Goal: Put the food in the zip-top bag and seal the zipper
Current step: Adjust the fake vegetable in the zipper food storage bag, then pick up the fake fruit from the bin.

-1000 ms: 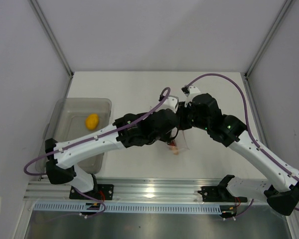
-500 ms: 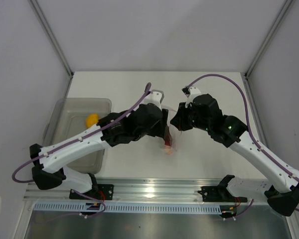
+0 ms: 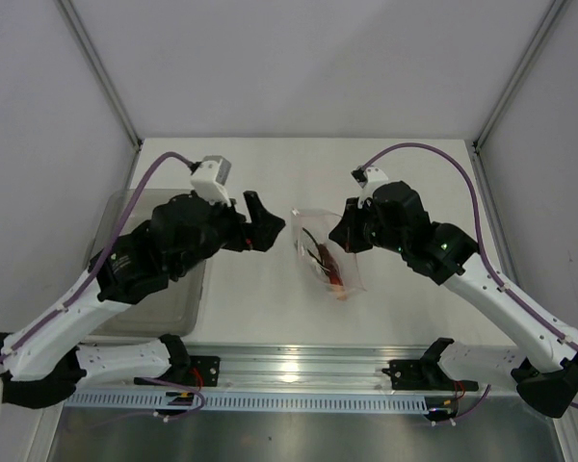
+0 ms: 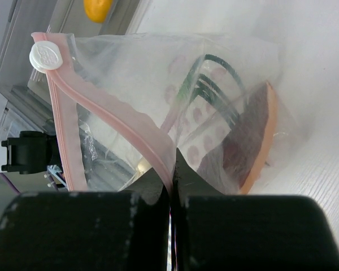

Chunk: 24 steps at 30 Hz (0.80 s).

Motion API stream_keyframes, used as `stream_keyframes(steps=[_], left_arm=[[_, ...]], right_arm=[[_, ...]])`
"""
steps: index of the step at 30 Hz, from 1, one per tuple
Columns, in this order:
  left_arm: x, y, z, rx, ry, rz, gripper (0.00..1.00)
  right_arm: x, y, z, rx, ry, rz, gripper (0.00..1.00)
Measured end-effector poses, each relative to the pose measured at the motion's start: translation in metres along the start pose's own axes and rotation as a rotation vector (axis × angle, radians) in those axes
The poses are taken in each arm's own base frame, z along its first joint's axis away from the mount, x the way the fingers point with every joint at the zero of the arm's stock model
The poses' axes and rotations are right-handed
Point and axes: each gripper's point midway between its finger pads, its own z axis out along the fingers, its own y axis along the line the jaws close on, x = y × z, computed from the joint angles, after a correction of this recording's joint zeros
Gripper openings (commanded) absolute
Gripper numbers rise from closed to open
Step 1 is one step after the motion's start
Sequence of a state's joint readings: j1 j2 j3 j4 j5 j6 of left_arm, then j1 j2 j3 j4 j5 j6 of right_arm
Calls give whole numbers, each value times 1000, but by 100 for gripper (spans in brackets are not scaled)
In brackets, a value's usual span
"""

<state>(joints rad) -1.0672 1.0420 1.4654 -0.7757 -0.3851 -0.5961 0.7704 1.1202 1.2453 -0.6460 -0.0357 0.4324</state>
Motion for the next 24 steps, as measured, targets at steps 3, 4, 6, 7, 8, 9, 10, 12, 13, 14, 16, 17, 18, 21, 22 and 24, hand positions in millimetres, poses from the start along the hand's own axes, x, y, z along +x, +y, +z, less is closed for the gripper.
stream_keyframes(steps=[3, 4, 6, 7, 8, 9, 10, 12, 13, 14, 16, 17, 18, 21, 22, 24], left_arm=[[2, 49, -1, -121, -37, -70, 99], [5, 62, -1, -156, -41, -89, 99], [11, 92, -1, -245, -50, -139, 100], [15, 108, -1, -295, -56, -168, 100], [18, 124, -1, -343, -59, -200, 99], [21, 136, 0, -379, -61, -224, 100], [24, 153, -1, -428, -70, -263, 100], [31, 181, -2, -513, -75, -328, 99], [35, 193, -3, -550, -76, -360, 100], [38, 204, -4, -584, -74, -386, 99], [45, 224, -6, -648, -71, -445, 99], [48, 231, -7, -672, -68, -468, 100], [51, 241, -7, -701, -66, -499, 99], [65, 267, -6, -780, -35, -588, 100], [71, 273, -4, -795, -20, -610, 99], [87, 287, -2, -840, 21, -662, 99]], right_arm=[[0, 0, 1, 0, 2, -4, 0], [0, 0, 1, 0, 3, -7, 0], [1, 0, 1, -4, 7, -8, 0], [2, 0, 2, -5, 10, -10, 0], [2, 1, 2, -8, 13, -11, 0], [3, 1, 3, -10, 17, -13, 0], [4, 1, 4, -11, 21, -14, 0], [5, 1, 5, -14, 26, -17, 0], [5, 1, 5, -14, 27, -19, 0], [5, 1, 5, -14, 27, -21, 0], [5, 0, 5, -14, 27, -24, 0], [5, 0, 5, -13, 28, -26, 0], [6, -1, 5, -11, 30, -28, 0], [7, -3, 6, -6, 34, -32, 0], [7, -3, 6, -6, 34, -33, 0], [7, -4, 6, -5, 34, -37, 0]])
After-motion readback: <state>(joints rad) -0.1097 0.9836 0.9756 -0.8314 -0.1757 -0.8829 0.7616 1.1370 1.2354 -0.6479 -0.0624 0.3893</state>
